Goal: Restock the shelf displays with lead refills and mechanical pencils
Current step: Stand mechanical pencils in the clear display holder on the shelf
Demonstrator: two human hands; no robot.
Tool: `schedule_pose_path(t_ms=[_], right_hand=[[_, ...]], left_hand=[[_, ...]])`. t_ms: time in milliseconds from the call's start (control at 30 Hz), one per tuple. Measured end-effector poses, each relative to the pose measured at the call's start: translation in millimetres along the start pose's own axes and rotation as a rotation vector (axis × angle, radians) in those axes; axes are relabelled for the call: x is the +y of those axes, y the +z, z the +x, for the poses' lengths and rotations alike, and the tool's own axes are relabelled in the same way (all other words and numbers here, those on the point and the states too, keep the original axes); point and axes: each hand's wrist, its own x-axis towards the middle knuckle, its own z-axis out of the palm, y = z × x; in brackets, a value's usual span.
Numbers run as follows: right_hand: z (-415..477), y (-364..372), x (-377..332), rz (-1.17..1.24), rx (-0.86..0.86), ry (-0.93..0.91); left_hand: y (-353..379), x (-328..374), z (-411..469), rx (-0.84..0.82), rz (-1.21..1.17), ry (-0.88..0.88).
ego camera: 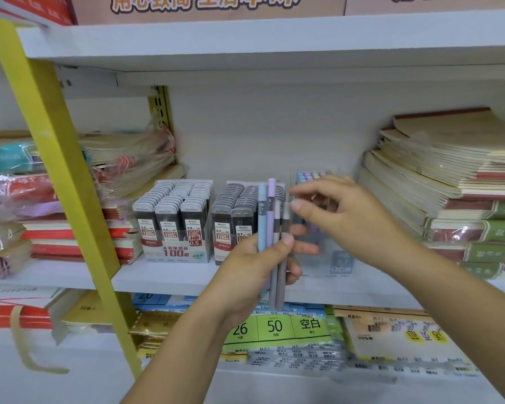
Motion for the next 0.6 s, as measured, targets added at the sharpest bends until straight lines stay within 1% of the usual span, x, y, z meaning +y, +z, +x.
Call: schedule_pose_path(t_ms=[33, 67, 100, 167, 233, 367, 400, 467, 533, 600], right_hand=[[-5.8, 3.1, -3.3, 0.174, -0.08, 0.079], [-9.5, 5.3, -4.9, 0.328, -0.117, 0.135], [-11.3, 6.0, -6.1, 0.434, -0.106, 0.165], [-11.3, 2.9, -7.7, 0.58, -0.025, 0.191], [-9.3, -3.8, -6.8, 0.646, 0.069, 0.188], [-4.4, -22.3, 0.9, 0.67, 0.262, 0.115], [-3.4, -28.7, 3.9, 0.652, 0.322, 0.083], [-1.8, -42.0, 11.3, 0.542, 0.407, 0.005], [0.4, -50.4, 18.9, 0.393, 0.422, -0.048], [1.9, -51.7, 25.7, 0.273, 0.404, -0.058]], left_hand=[[1.4, 0.7, 0.1, -0.014, 0.012, -0.003], [3.2, 1.2, 0.0, -0.027, 0.011, -0.006], [4.3, 1.2, -0.2, -0.036, -0.007, -0.009], [4.4, 0.6, -1.6, -0.039, -0.062, -0.02], [2.2, 0.4, -4.1, -0.03, -0.075, -0.039], [-1.2, -0.5, -6.3, 0.01, 0.039, -0.065], [-1.1, -0.7, -6.0, 0.03, 0.077, -0.063], [-1.0, -1.6, -4.8, 0.057, 0.126, -0.056], [0.4, -2.4, -2.6, 0.062, 0.119, -0.056], [3.4, -3.5, -0.3, 0.06, 0.108, -0.056]])
